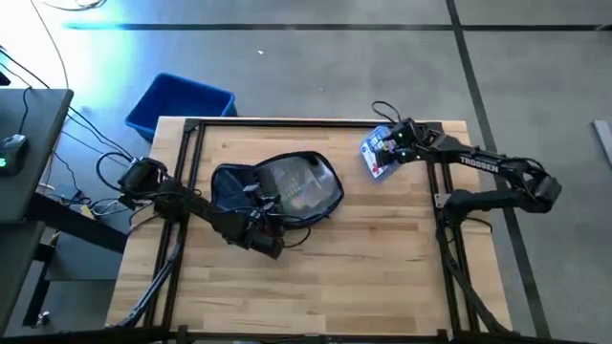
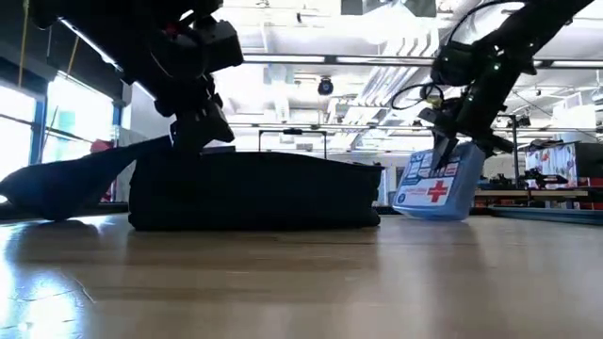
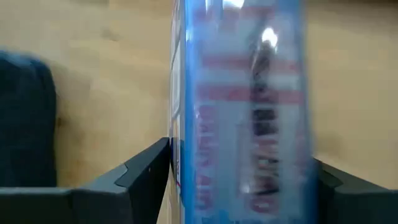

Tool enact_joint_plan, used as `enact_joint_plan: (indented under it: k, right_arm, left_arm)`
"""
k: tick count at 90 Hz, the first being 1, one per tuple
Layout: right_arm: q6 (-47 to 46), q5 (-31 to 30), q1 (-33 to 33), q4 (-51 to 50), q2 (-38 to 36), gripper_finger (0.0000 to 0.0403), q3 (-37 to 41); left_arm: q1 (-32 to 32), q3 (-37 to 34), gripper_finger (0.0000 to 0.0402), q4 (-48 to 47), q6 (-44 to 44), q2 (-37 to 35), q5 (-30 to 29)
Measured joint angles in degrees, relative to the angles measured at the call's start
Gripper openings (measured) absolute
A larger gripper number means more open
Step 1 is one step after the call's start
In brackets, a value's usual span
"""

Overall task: Unpack backpack
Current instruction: Remove the blue medicine kit from the backpack

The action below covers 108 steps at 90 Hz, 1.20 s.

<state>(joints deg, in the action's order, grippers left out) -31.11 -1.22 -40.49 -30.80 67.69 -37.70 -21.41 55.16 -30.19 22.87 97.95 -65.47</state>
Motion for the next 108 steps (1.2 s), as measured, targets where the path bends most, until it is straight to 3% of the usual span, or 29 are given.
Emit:
enact_joint_plan:
  k: [7,29,44,59,89,108]
  right_arm:
    - [0.1,2.4,0.2,-0.7,-0.1,0.0235,1.1]
    - [1.5,1.2,1.5,0.6,-0.1,0.0235,2.9]
    - [4.5,6.3,2.9,2.2,0.1,0.0235,3.1]
    - [4.4,3.0,3.7,2.8,0.1,0.0236,3.1]
    - [5.7,5.3,3.4,2.4,0.1,0.0303,3.3]
    - [5.6,4.8,2.1,2.4,0.1,0.0314,3.3]
  left_arm:
    - [0.0,0.0,0.0007,0.0,0.0,0.0,0.0]
    - [0.0,0.0,0.0007,0.0,0.0,0.0,0.4]
    - [0.0,0.0,0.0007,0.1,0.4,0.0,0.4]
    - [0.0,0.0,0.0007,0.1,0.5,0.0,0.4]
    - [0.0,0.0,0.0007,0.3,0.7,0.0,0.8]
    - [0.0,0.0,0.0007,0.3,0.8,0.0,1.0]
